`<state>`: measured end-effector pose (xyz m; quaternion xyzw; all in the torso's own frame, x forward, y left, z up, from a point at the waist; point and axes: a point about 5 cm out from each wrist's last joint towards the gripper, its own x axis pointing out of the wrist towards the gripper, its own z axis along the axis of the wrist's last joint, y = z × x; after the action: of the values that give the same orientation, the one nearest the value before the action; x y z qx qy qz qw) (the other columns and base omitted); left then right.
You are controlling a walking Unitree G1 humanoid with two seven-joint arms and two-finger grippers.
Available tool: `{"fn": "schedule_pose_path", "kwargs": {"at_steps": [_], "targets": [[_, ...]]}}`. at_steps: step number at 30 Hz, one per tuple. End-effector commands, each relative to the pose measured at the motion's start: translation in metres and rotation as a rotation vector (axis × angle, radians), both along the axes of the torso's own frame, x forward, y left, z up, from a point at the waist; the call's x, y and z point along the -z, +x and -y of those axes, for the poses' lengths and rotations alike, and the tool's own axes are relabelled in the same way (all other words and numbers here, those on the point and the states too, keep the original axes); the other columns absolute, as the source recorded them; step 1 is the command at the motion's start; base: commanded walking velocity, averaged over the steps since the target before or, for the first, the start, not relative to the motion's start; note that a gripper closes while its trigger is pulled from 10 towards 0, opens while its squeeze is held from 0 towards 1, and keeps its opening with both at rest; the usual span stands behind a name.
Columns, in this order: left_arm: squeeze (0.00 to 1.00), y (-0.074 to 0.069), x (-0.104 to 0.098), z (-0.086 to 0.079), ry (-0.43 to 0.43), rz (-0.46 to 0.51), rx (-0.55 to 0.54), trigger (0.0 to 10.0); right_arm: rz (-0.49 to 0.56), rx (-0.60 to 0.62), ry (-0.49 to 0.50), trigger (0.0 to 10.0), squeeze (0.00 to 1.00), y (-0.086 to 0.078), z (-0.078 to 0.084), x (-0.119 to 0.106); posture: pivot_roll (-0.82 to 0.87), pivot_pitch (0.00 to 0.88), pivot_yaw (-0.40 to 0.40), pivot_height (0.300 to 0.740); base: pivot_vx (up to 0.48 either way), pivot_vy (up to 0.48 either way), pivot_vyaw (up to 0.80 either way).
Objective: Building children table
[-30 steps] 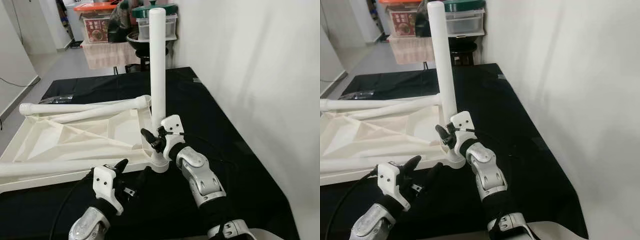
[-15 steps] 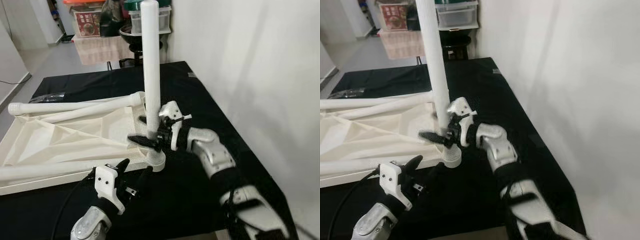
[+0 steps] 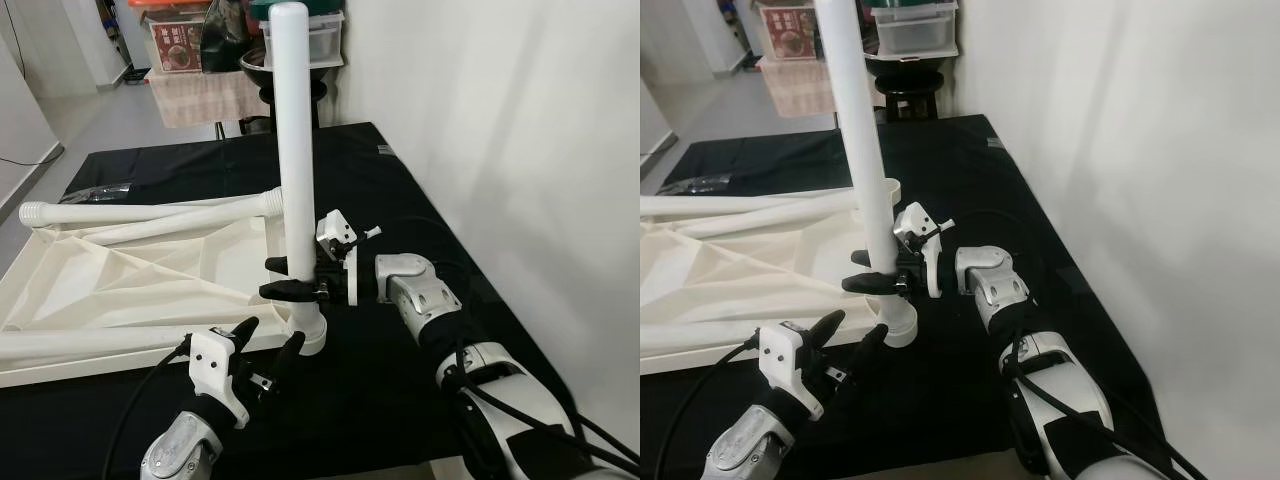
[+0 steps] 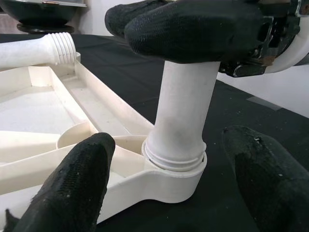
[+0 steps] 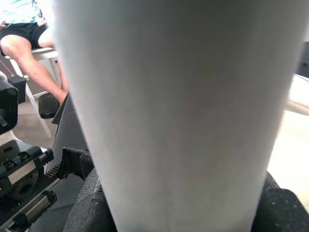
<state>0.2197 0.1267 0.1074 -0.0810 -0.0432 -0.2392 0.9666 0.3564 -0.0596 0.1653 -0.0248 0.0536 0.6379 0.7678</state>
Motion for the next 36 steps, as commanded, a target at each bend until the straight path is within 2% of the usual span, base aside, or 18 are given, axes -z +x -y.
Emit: {"fn": "schedule_pose_path", "kwargs": {"at_steps": [1, 4, 5, 6, 8, 11, 12, 17, 18, 19, 20, 22, 24, 29, 30, 31, 33, 36], "targets": [[0.00, -0.001, 0.001, 0.000, 0.007, -0.002, -0.003, 10.0, -0.037, 0.112, -0.027, 0.0, 0.00, -0.001, 0.004, 0.018, 0.04, 0.000, -0.008, 0.740, 0.000, 0.000, 0.00], [0.00, -0.002, 0.001, 0.000, 0.006, -0.002, -0.003, 10.0, -0.046, 0.237, -0.057, 0.0, 0.00, -0.001, 0.007, 0.029, 0.04, 0.000, -0.010, 0.740, 0.000, 0.000, 0.00], [0.00, -0.003, 0.000, -0.001, 0.005, -0.001, -0.004, 10.0, -0.050, 0.657, -0.077, 0.0, 0.00, 0.001, 0.017, 0.045, 0.02, 0.000, -0.013, 0.740, 0.000, 0.000, 0.00], [0.00, -0.003, 0.000, -0.001, 0.005, -0.001, -0.004, 10.0, -0.050, 0.657, -0.077, 0.0, 0.00, 0.001, 0.017, 0.045, 0.02, 0.000, -0.013, 0.740, 0.000, 0.000, 0.00], [0.00, -0.003, -0.002, -0.002, 0.004, 0.001, -0.004, 10.0, -0.074, 0.924, -0.121, 0.0, 0.00, -0.025, 0.025, 0.065, 0.03, 0.000, -0.010, 0.740, 0.000, 0.000, 0.00], [0.00, -0.003, -0.001, -0.003, 0.005, 0.000, -0.004, 10.0, -0.057, 0.877, -0.129, 0.0, 0.00, -0.034, 0.018, 0.064, -0.02, 0.000, 0.013, 0.740, 0.000, 0.000, 0.00], [0.00, -0.003, 0.000, -0.003, 0.007, -0.001, -0.003, 10.0, -0.042, 0.788, -0.130, 0.0, 0.00, -0.038, 0.009, 0.063, -0.02, 0.000, 0.013, 0.740, 0.000, 0.000, 0.00], [0.00, -0.002, -0.001, -0.003, 0.006, 0.002, -0.007, 10.0, -0.027, 0.781, -0.161, 0.0, 0.00, -0.028, 0.010, 0.063, 0.02, 0.000, -0.012, 0.740, 0.000, 0.000, 0.00], [0.00, -0.002, -0.001, -0.003, 0.007, 0.003, -0.012, 10.0, -0.020, 0.776, -0.134, 10.0, 0.53, -0.025, 0.010, 0.058, 0.02, 0.000, -0.012, 0.740, 0.000, 0.000, 0.00], [0.00, -0.002, -0.001, -0.003, 0.007, 0.003, -0.012, 10.0, -0.020, 0.776, -0.134, 10.0, 0.53, -0.025, 0.010, 0.058, 0.02, 0.000, -0.012, 0.740, 0.000, 0.000, 0.00], [0.00, -0.002, -0.001, -0.002, 0.006, 0.004, -0.014, 10.0, -0.033, 0.760, -0.081, 10.0, 1.00, -0.022, 0.009, 0.050, 0.02, 0.000, -0.012, 0.740, 0.000, 0.000, 0.00], [0.00, -0.002, -0.001, -0.002, 0.005, 0.004, -0.014, 10.0, -0.039, 0.758, -0.070, 10.0, 1.00, -0.023, 0.007, 0.046, 0.02, 0.000, -0.012, 0.740, 0.000, 0.000, 0.00], [0.00, -0.002, -0.001, -0.002, 0.003, 0.002, -0.010, 10.0, 0.002, 0.630, 0.040, 10.0, 1.00, -0.019, -0.001, 0.022, 0.02, 0.000, -0.007, 0.740, 0.000, 0.000, 0.00], [0.00, -0.001, -0.001, -0.002, 0.001, 0.001, -0.008, 10.0, 0.037, 0.458, 0.121, 10.0, 1.00, -0.017, -0.005, 0.001, 0.02, 0.000, -0.006, 0.740, 0.000, 0.000, 0.00], [0.00, -0.001, -0.001, -0.002, 0.001, 0.000, -0.007, 10.0, 0.049, 0.349, 0.127, 10.0, 0.81, -0.017, -0.005, -0.006, 0.02, 0.000, -0.006, 0.740, 0.000, 0.000, 0.00], [0.00, 0.000, 0.000, -0.002, 0.000, 0.000, -0.007, 10.0, 0.104, 0.227, 0.055, 10.0, 0.00, -0.015, -0.004, -0.007, 0.03, 0.000, -0.009, 0.740, 0.000, 0.000, 0.00], [0.00, 0.001, 0.000, -0.001, 0.001, 0.001, -0.007, 10.0, 0.119, 0.098, -0.031, 10.0, 0.00, -0.010, -0.001, -0.006, 0.03, 0.000, -0.011, 0.740, 0.000, 0.000, 0.00], [0.00, 0.001, 0.000, -0.001, 0.003, 0.001, -0.009, 10.0, 0.057, -0.001, -0.028, 10.0, 0.00, -0.007, -0.003, -0.005, 0.04, 0.000, -0.012, 0.740, 0.000, 0.000, 0.00]]}}
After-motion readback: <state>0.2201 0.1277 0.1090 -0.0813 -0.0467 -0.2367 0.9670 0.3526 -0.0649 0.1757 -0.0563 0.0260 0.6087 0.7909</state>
